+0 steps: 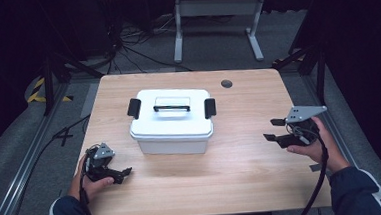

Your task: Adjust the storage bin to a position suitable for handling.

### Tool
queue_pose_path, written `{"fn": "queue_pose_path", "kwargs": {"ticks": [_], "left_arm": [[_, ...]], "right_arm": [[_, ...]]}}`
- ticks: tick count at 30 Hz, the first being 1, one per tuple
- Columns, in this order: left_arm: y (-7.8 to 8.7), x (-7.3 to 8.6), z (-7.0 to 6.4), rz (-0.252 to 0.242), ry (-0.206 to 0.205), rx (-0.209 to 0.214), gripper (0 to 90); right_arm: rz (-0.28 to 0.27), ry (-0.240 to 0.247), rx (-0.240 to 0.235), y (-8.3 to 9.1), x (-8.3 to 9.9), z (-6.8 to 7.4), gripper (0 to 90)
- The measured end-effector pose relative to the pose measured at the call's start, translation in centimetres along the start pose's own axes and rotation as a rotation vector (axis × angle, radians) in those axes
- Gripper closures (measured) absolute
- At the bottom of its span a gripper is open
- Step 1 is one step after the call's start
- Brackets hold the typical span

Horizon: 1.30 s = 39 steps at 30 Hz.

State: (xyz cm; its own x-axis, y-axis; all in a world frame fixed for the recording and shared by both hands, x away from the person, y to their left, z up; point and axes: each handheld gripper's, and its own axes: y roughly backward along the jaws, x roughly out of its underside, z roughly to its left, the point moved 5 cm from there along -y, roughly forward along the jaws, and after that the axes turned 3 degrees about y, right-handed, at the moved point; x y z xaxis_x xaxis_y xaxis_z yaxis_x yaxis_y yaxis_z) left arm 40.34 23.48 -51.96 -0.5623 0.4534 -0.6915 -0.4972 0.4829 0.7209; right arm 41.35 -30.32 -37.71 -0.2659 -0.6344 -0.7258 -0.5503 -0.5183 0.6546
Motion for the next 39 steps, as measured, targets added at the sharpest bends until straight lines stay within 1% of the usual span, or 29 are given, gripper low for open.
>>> {"fn": "queue_pose_path", "kwargs": {"ticks": [5, 6, 8, 9, 11, 14, 15, 16, 17, 18, 20, 21, 23, 24, 26, 27, 30, 32, 33, 35, 36, 37, 38, 39], "left_arm": [[0.0, 0.0, 0.0, -0.001, 0.002, 0.000, 0.3], [0.0, 0.1, -0.1, 0.006, 0.017, 0.005, 0.3], [0.0, 0.0, -0.1, 0.000, 0.012, 0.002, 0.3], [0.0, 0.0, 0.0, 0.000, -0.003, -0.001, 0.3], [0.0, 0.0, -0.1, 0.003, 0.005, 0.002, 0.3], [0.0, 0.0, 0.0, 0.002, 0.002, 0.001, 0.3], [0.0, 0.0, 0.0, 0.002, 0.002, 0.001, 0.3], [0.0, 0.1, -0.1, 0.004, 0.015, 0.005, 0.3], [0.0, 0.1, -0.1, 0.003, 0.015, 0.003, 0.3], [0.0, 0.1, -0.1, 0.005, 0.016, 0.004, 0.3], [0.0, 0.1, -0.1, 0.006, 0.017, 0.005, 0.3], [0.0, 0.1, -0.1, 0.006, 0.017, 0.005, 0.3], [0.0, 0.1, -0.1, 0.006, 0.016, 0.005, 0.3], [0.0, 0.1, -0.1, 0.005, 0.017, 0.005, 0.3], [0.0, 0.1, -0.1, 0.006, 0.017, 0.005, 0.3], [0.0, 0.1, -0.1, 0.006, 0.016, 0.005, 0.3], [0.0, 0.1, -0.1, 0.004, 0.014, 0.004, 0.3], [0.0, 0.1, -0.1, 0.006, 0.016, 0.005, 0.3], [0.0, 0.1, -0.1, 0.003, 0.014, 0.003, 0.3], [0.0, 0.1, -0.1, 0.005, 0.015, 0.006, 0.3], [0.0, 0.0, 0.0, 0.003, 0.002, 0.004, 0.3], [0.0, 0.0, 0.0, 0.002, 0.003, 0.003, 0.3], [0.0, 0.1, -0.1, 0.004, 0.015, 0.006, 0.3], [0.0, 0.0, -0.1, 0.001, 0.012, 0.004, 0.3]], "right_arm": [[-0.022, 0.037, -0.003, 0.3, -2.9, -0.1, 40.6], [-0.025, 0.045, -0.003, 0.3, -3.5, -0.1, 41.0], [-0.041, 0.066, 0.010, 0.3, -4.7, -0.1, 43.5], [-0.045, 0.071, 0.009, 0.3, -5.3, 0.0, 43.9], [-0.044, 0.100, 0.005, 0.1, -6.5, 0.2, 44.7], [-0.048, 0.128, -0.005, -0.3, -8.3, 0.5, 45.4], [-0.046, 0.140, -0.016, -0.5, -9.0, 0.7, 45.3], [-0.046, 0.140, -0.016, -0.5, -9.0, 0.7, 45.3], [-0.037, 0.157, -0.017, -0.8, -9.7, 0.9, 45.3], [-0.025, 0.185, -0.026, -1.2, -10.8, 1.3, 45.5], [-0.023, 0.204, -0.027, -1.5, -11.7, 1.6, 45.5], [-0.023, 0.204, -0.027, -1.5, -11.7, 1.6, 45.5], [-0.020, 0.216, -0.043, -1.9, -12.7, 1.9, 45.5], [-0.009, 0.230, -0.044, -2.4, -13.4, 2.0, 45.5], [-0.006, 0.239, -0.055, -3.0, -14.2, 2.3, 45.5], [-0.006, 0.239, -0.055, -3.0, -14.2, 2.3, 45.5], [0.017, 0.283, -0.080, -4.5, -15.8, 3.2, 45.8], [0.020, 0.288, -0.090, -4.8, -16.1, 3.4, 46.0], [0.024, 0.304, -0.099, -5.3, -16.7, 3.8, 46.0], [0.034, 0.317, -0.113, -6.1, -17.5, 4.3, 46.0], [0.034, 0.326, -0.119, -6.4, -17.9, 4.5, 46.1], [0.041, 0.334, -0.123, -6.8, -18.2, 4.7, 46.1], [0.047, 0.334, -0.122, -7.2, -18.6, 4.8, 46.1], [0.054, 0.342, -0.129, -7.5, -18.9, 5.1, 46.1]]}}
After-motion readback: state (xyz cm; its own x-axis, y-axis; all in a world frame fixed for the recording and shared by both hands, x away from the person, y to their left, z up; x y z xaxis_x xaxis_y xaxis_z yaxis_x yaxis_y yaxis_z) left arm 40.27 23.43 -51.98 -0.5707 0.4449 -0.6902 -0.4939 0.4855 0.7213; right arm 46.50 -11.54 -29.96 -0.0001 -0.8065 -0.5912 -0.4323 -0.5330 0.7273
